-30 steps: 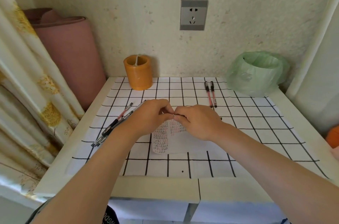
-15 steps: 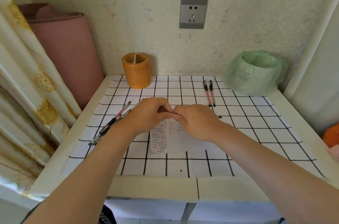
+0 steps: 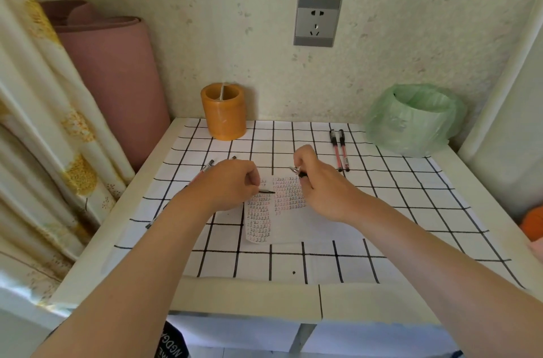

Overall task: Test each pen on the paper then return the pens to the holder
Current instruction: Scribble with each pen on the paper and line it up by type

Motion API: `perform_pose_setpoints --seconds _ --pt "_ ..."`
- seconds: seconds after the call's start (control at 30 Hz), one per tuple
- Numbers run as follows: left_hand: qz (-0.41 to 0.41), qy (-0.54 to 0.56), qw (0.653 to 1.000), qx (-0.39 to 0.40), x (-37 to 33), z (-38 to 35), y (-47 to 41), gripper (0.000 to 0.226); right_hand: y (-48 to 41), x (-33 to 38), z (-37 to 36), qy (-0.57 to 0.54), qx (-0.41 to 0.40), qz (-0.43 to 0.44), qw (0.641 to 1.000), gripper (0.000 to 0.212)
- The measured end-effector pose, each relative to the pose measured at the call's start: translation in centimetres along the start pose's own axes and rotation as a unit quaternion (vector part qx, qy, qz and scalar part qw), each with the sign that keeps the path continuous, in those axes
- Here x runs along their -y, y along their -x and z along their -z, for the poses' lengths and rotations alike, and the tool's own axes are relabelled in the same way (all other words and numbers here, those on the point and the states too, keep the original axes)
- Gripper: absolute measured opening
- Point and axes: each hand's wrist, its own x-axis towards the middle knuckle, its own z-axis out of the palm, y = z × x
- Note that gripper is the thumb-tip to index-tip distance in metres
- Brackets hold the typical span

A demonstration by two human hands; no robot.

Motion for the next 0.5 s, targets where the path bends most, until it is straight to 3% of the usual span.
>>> perform_pose_setpoints --seconds 0.13,0.27,0.33,0.43,0.5 --pt "-0.004 -0.042 0.999 0.009 -0.2 -0.3 -0.2 0.016 -0.3 0.0 -0.4 -0.155 -0.032 -0.066 0.985 0.042" --pt "-0.060 -0.072 0.996 0.011 -0.9 -0.7 -0.7 0.040 -0.6 0.6 -0.5 -0.388 -0.036 -0.139 0.910 0.056" --pt "-0.079 -0.074 0.994 0.018 -0.9 -1.1 -1.0 0.043 -0.5 0.4 -0.6 -0.393 -0.027 -0.130 0.910 0.055" --pt "-0.086 -0.068 0.993 0.045 -1.0 -1.7 -1.1 0.053 0.1 0.3 -1.0 -0.378 -0.008 -0.116 0.918 0.027" --pt "-0.088 -0.066 0.992 0.062 -0.9 -1.8 -1.2 0.059 0.4 0.5 -1.3 -0.384 0.001 -0.132 0.914 0.022"
